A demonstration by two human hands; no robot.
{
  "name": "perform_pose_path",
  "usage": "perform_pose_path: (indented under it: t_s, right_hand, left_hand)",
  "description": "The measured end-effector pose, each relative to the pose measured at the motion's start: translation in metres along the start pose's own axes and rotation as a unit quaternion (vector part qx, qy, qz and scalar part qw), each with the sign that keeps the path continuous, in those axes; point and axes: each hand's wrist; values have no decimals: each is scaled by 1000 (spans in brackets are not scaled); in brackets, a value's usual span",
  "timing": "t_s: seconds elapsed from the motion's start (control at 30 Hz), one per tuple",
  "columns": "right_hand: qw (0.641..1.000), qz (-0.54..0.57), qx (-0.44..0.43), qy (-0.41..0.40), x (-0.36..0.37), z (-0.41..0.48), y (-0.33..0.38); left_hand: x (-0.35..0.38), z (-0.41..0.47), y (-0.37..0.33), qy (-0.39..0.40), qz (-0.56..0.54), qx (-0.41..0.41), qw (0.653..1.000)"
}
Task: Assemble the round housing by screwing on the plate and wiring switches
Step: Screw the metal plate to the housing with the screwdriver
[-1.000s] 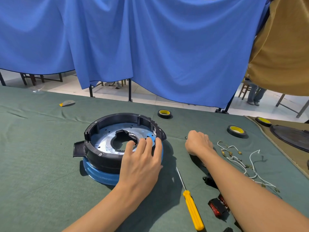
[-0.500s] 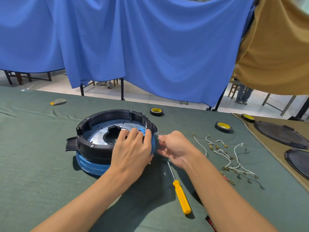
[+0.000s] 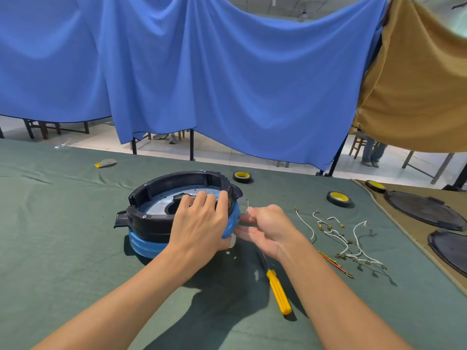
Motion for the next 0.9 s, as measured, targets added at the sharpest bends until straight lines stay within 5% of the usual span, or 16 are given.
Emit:
perform_pose_path:
  t_s: [0.33, 0.5, 0.57, 0.7, 0.9]
  right_hand:
    - [993, -67, -78, -62, -33, -35, 17]
    - [990, -56, -127, -23, -27, -62, 45]
    - [988, -56, -141, -3, -25, -73, 56]
    - [983, -74, -156, 55, -19, -94, 71]
    - [976, -83, -178, 96, -6, -115, 79]
  left_hand:
    - [-42, 7, 5, -146, -52, -55, 986]
    - [-91, 25, 21, -147, -229, -209, 939]
    - [-105, 31, 36, -134, -352, -287, 881]
    - [-122, 31, 66, -133, -625, -345, 687]
    - [-108, 14, 102, -15, -761, -415, 499]
Point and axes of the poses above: each hand's wrist, its own z-axis towards the middle knuckle, its own x-axis out of the palm, y = z × x, and after that the axes turned 4 degrees about x, right-handed
